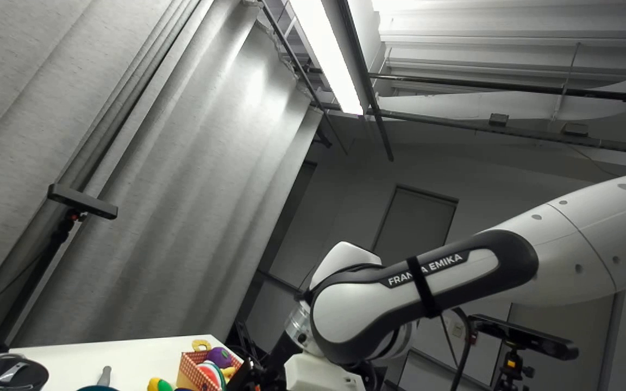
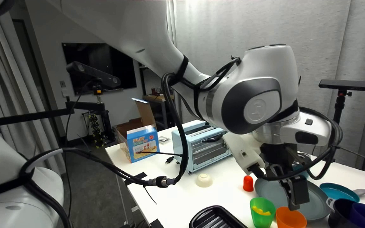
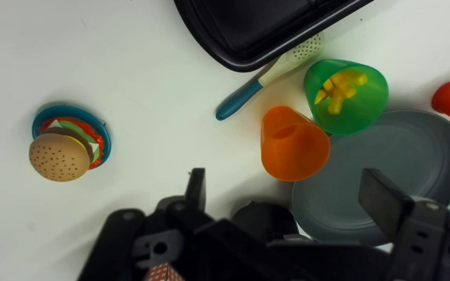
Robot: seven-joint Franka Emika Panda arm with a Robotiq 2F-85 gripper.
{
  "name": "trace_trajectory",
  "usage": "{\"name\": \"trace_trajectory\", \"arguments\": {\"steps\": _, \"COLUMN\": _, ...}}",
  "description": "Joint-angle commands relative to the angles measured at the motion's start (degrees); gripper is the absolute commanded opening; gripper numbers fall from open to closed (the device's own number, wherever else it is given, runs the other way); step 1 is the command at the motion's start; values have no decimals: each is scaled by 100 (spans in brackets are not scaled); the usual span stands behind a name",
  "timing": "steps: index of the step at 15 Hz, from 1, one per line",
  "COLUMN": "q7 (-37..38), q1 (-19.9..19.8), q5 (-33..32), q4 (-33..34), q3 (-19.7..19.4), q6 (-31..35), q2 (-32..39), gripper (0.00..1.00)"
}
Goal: Put the fake burger on the tray
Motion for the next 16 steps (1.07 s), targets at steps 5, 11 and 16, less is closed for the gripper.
{"name": "trace_trajectory", "arguments": {"steps": 5, "q7": -77, "q1": -170, "q5": -176, "q4": 321, "q3": -360, "q6": 124, "q2": 324, "gripper": 100}}
{"name": "trace_trajectory", "arguments": {"steps": 11, "q7": -243, "q1": -290, "q5": -118, "q4": 561, "q3": -665, "q6": 125, "q2": 546, "gripper": 100}}
{"name": "trace_trajectory", "arguments": {"steps": 16, "q7": -332, "q1": -393, "q5": -99, "q4": 806, "q3": -900, "q6": 137, "q2": 787, "gripper": 100}}
